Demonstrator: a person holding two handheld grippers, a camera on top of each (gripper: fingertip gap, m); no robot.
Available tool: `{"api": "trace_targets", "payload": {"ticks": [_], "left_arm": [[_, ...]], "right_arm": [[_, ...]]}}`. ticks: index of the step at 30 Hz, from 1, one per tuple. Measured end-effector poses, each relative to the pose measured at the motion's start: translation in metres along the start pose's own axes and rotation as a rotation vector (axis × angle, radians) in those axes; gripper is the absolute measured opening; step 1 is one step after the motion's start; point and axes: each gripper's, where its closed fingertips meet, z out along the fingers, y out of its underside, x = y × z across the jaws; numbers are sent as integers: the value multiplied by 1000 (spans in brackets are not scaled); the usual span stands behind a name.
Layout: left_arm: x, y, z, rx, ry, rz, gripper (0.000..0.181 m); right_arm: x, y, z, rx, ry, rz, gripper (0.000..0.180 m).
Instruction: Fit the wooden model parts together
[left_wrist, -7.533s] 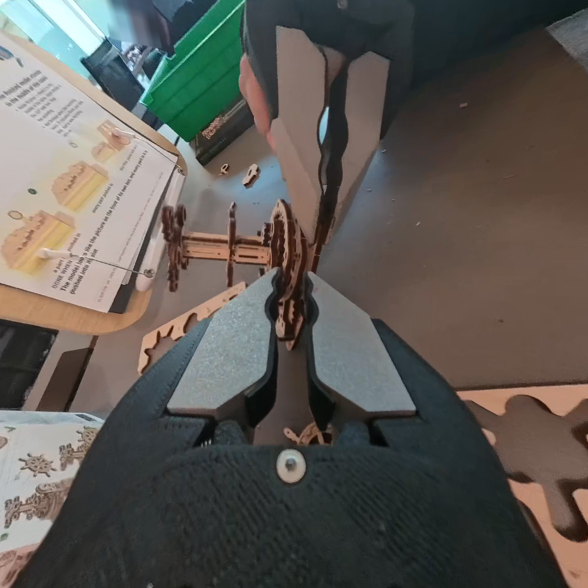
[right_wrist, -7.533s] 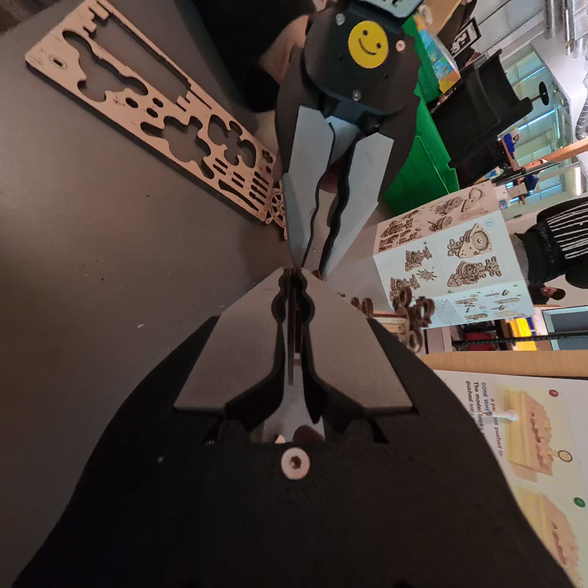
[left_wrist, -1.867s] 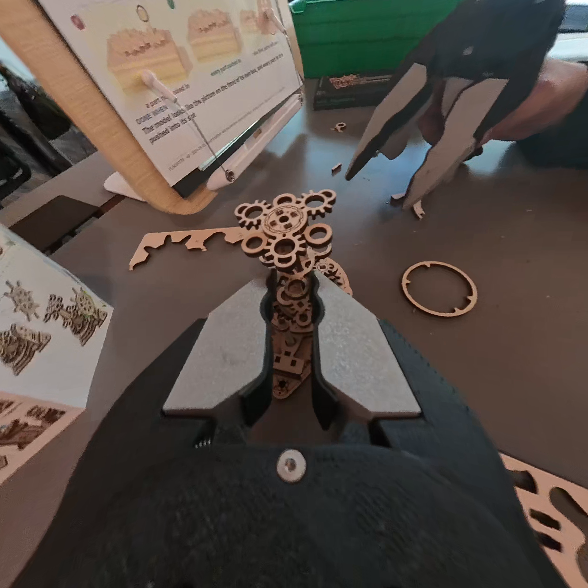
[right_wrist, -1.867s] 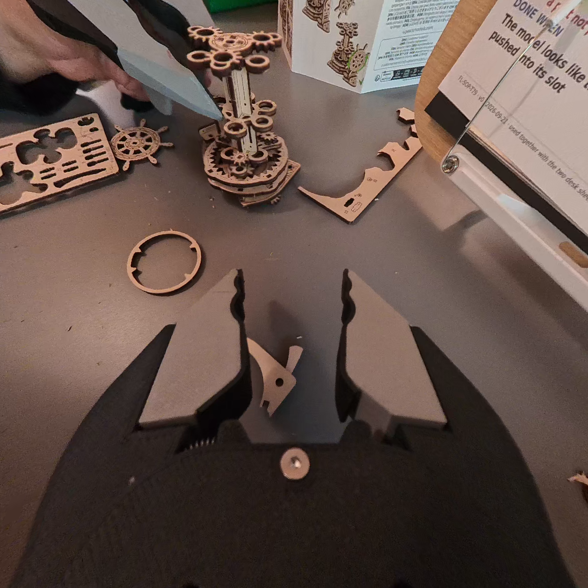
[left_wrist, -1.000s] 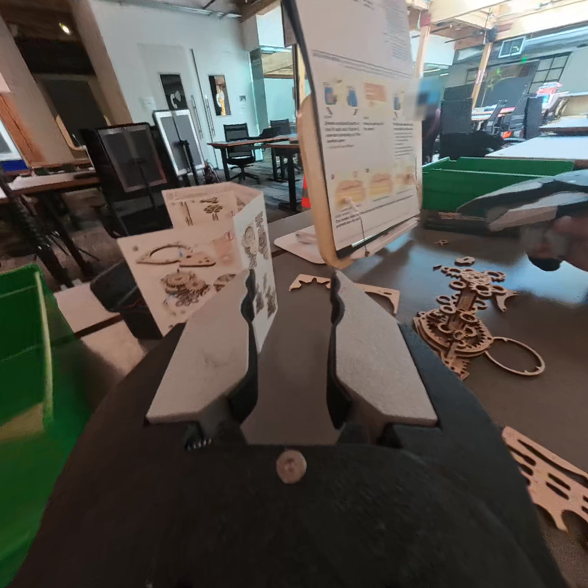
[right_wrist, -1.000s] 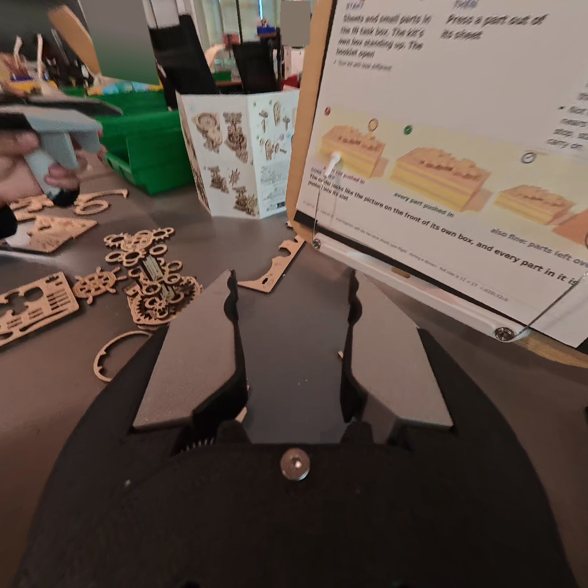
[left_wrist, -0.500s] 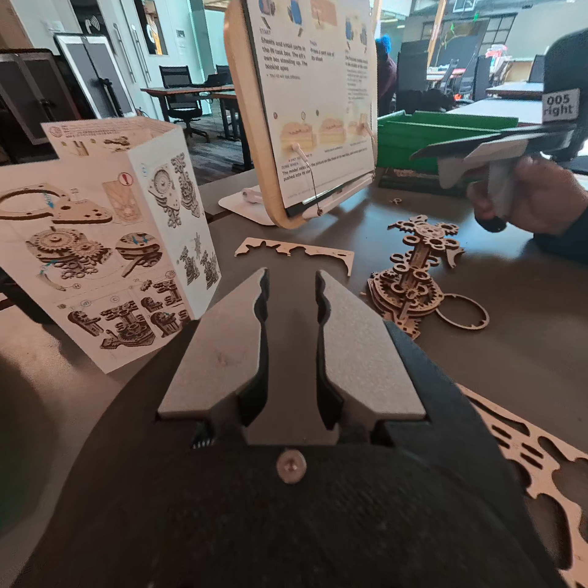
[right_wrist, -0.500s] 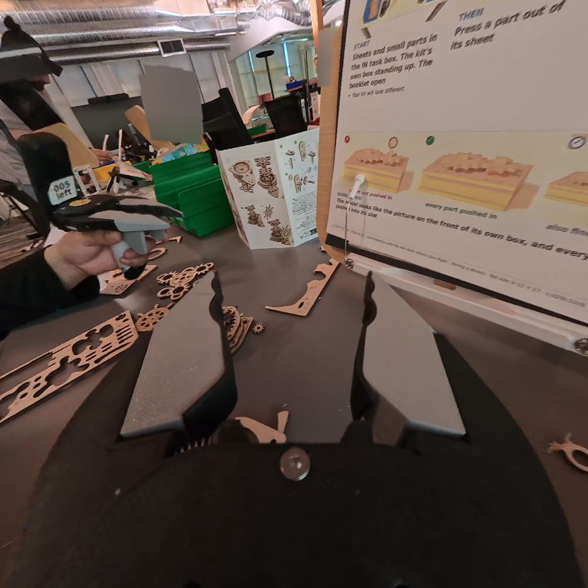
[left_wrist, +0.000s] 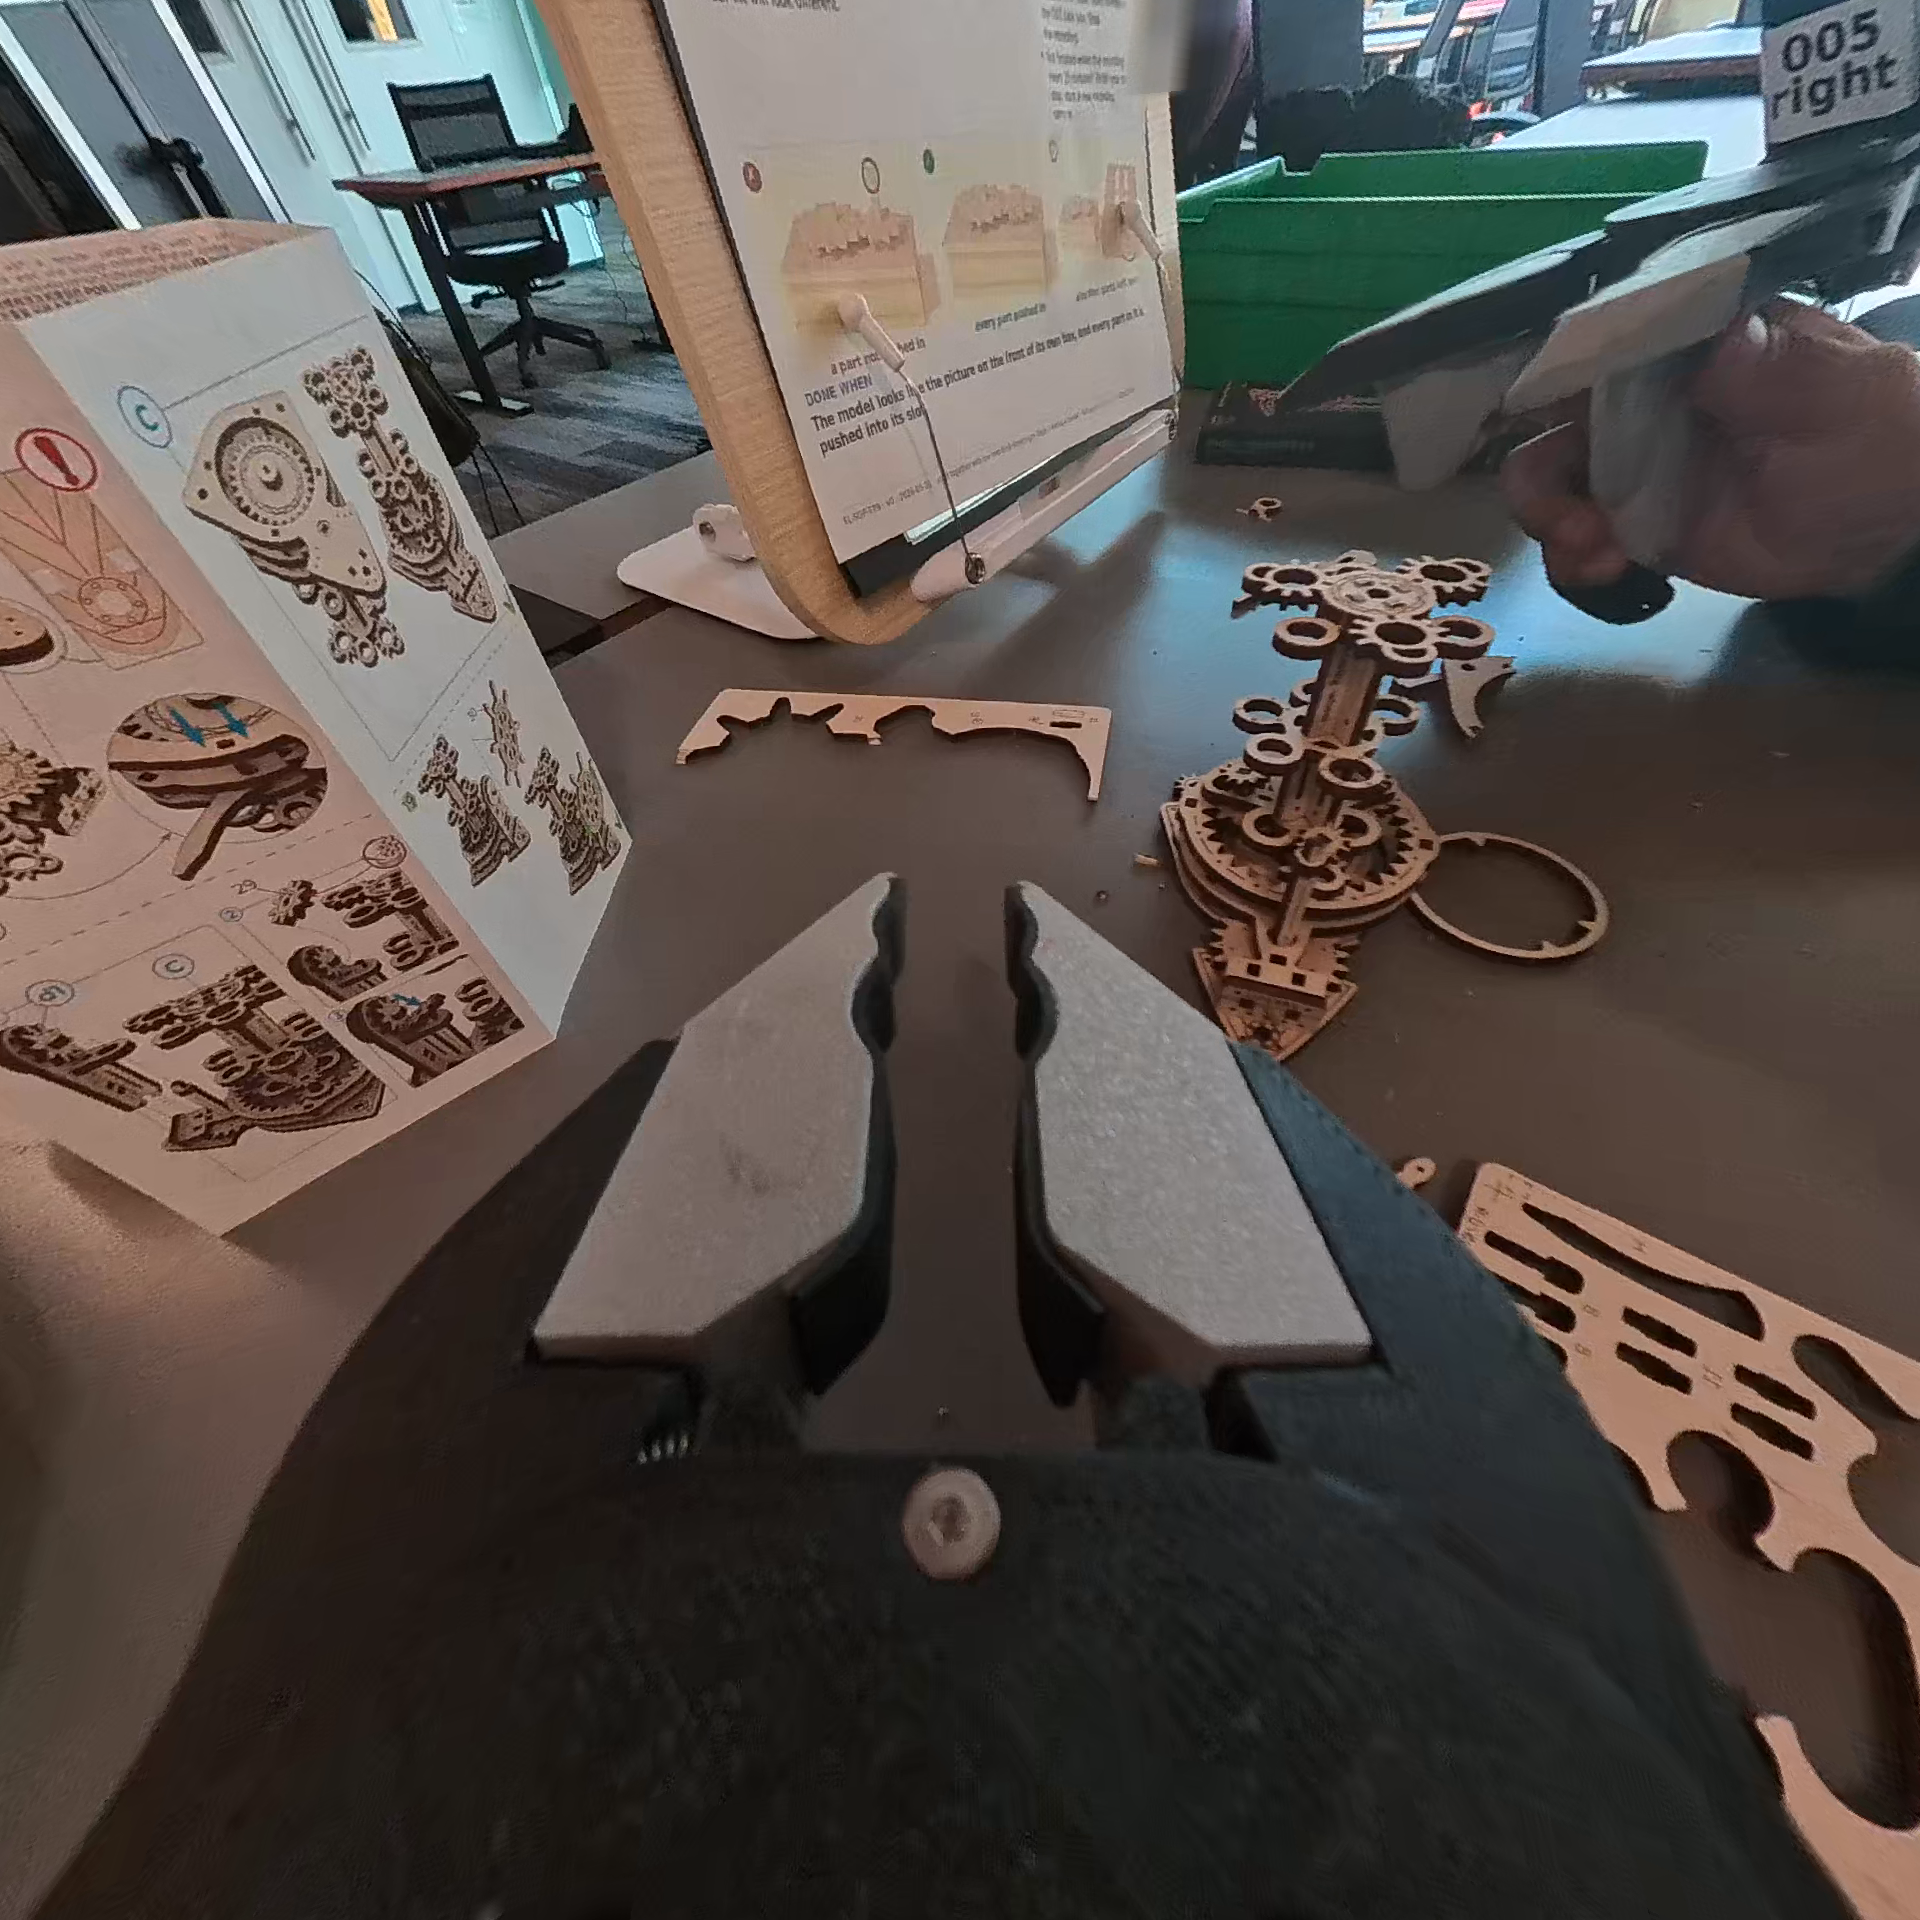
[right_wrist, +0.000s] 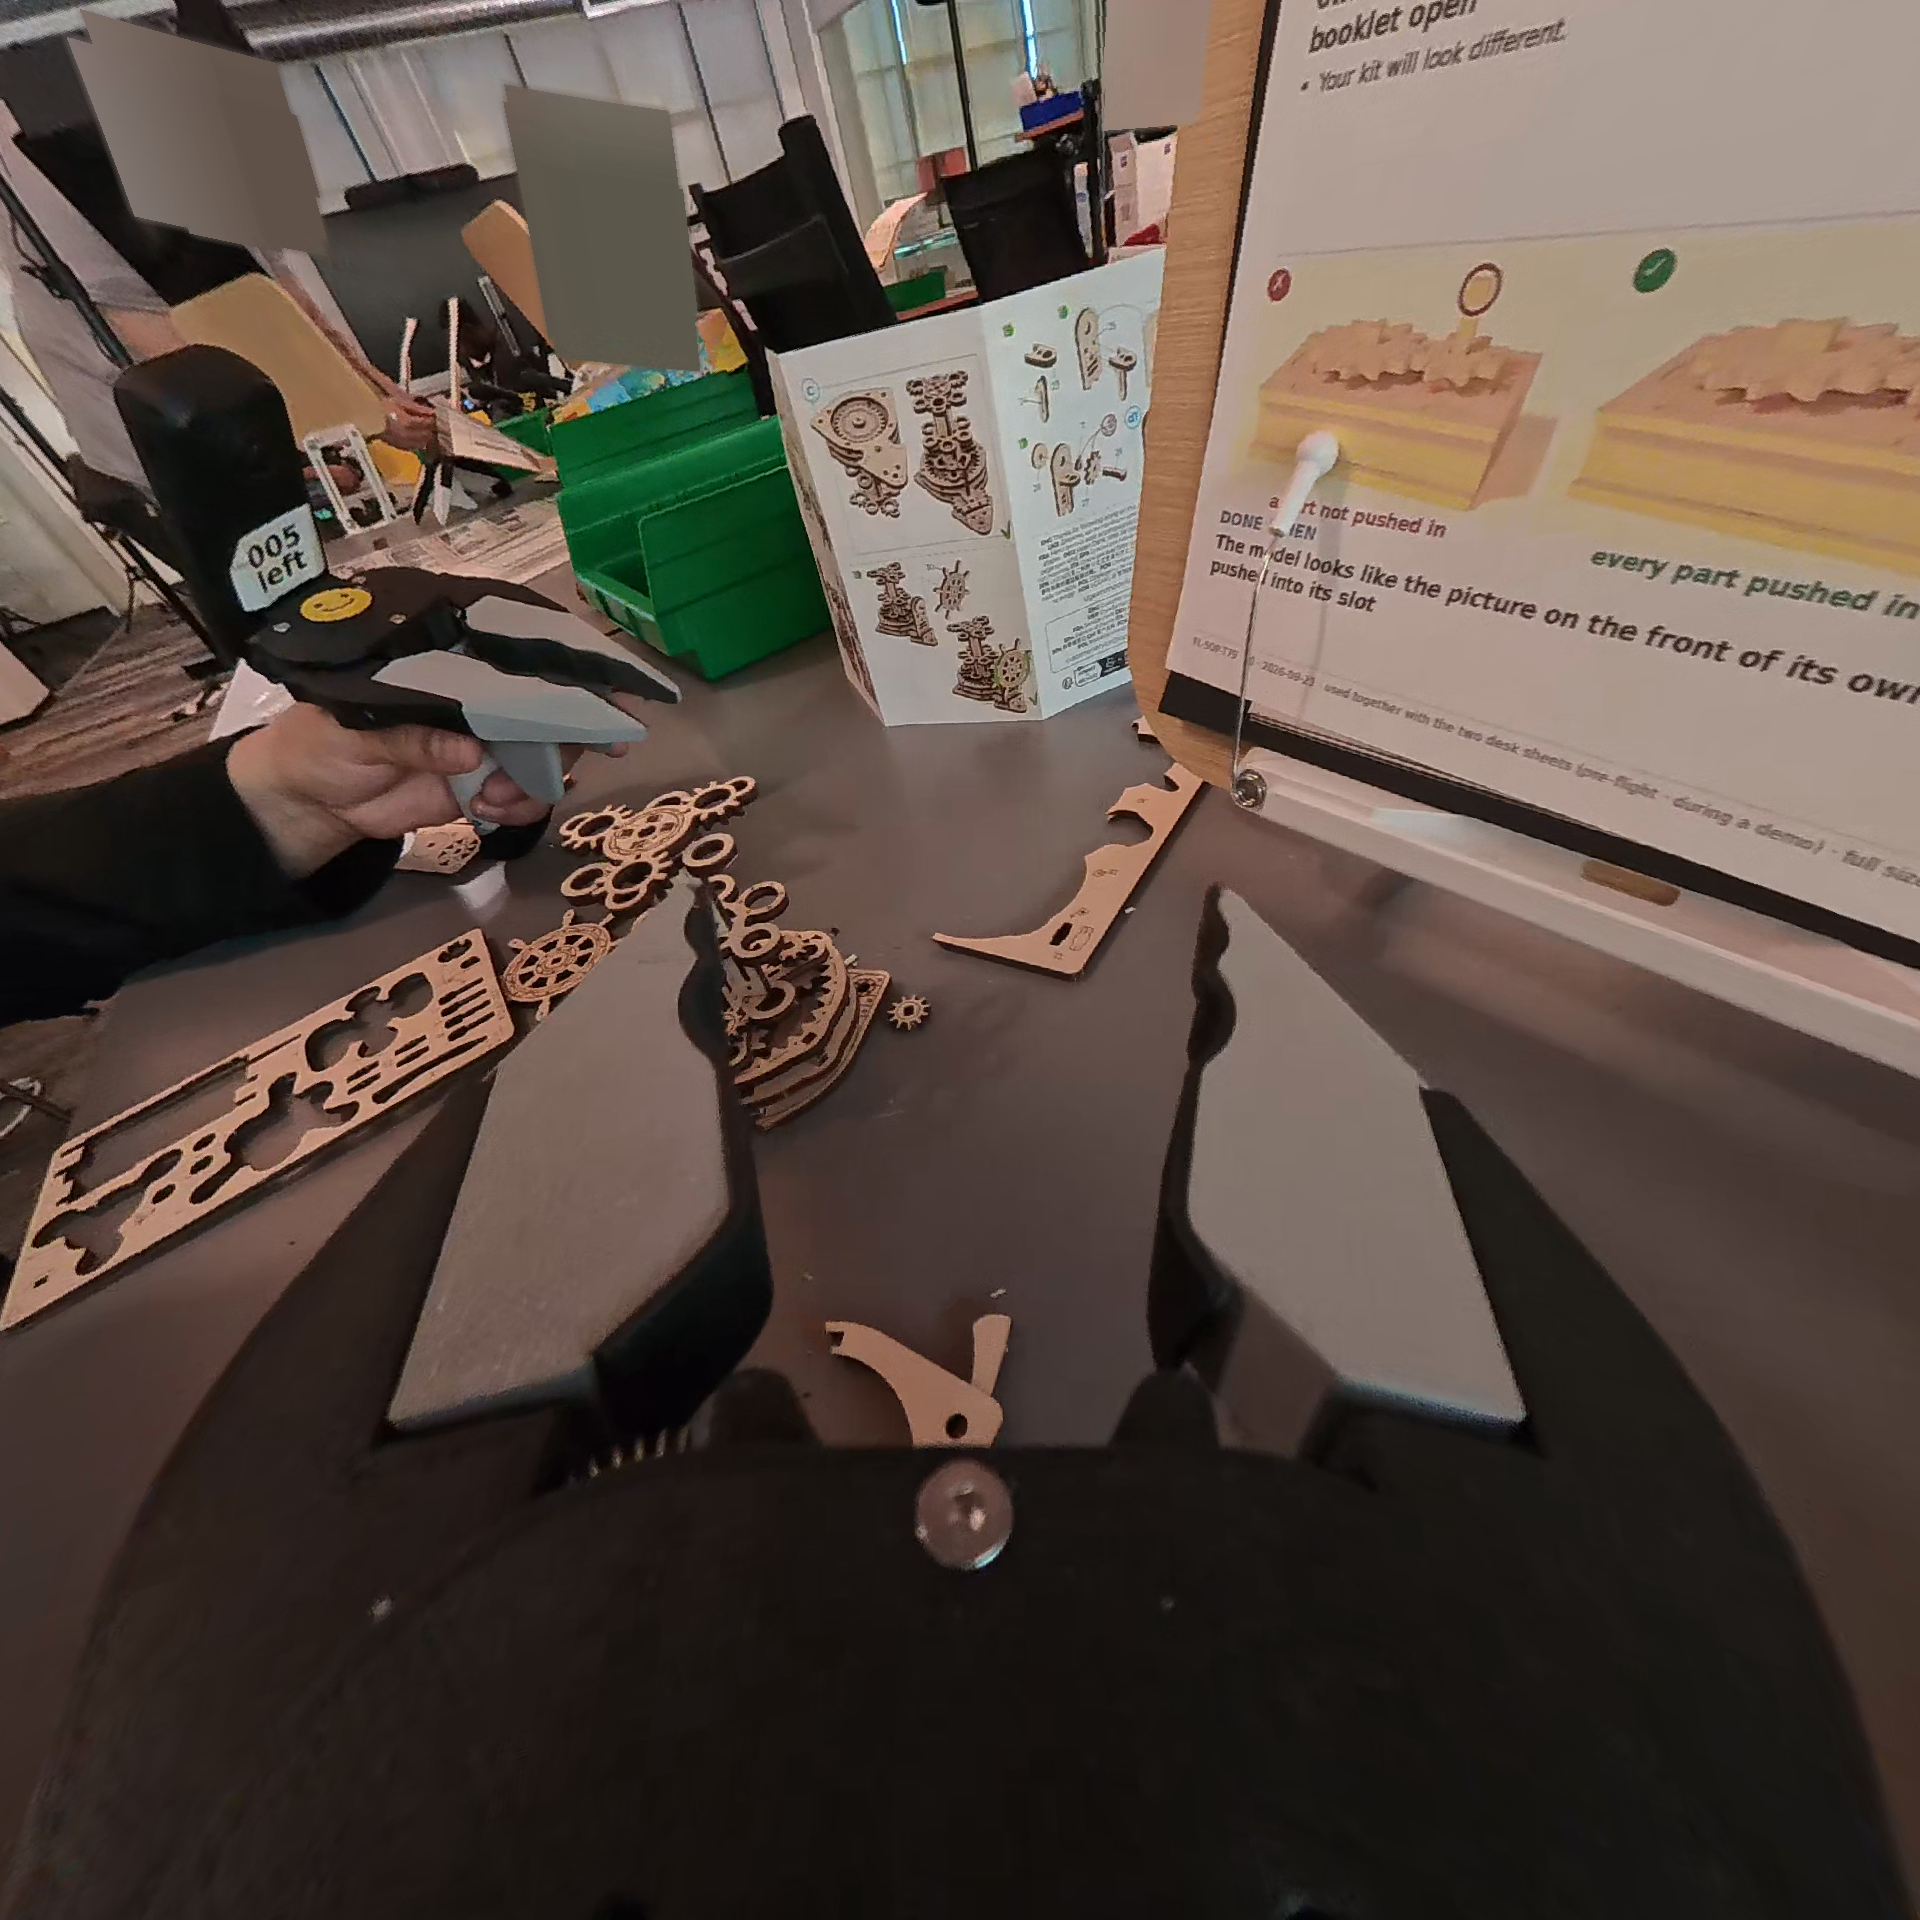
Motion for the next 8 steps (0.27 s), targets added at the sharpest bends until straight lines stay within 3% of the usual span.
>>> {"api": "trace_targets", "payload": {"ticks": [8], "left_arm": [[7, 1, 3, -12, 42, -16, 13]], "right_arm": [[-1, 3, 0, -13, -22, 20, 86]]}}
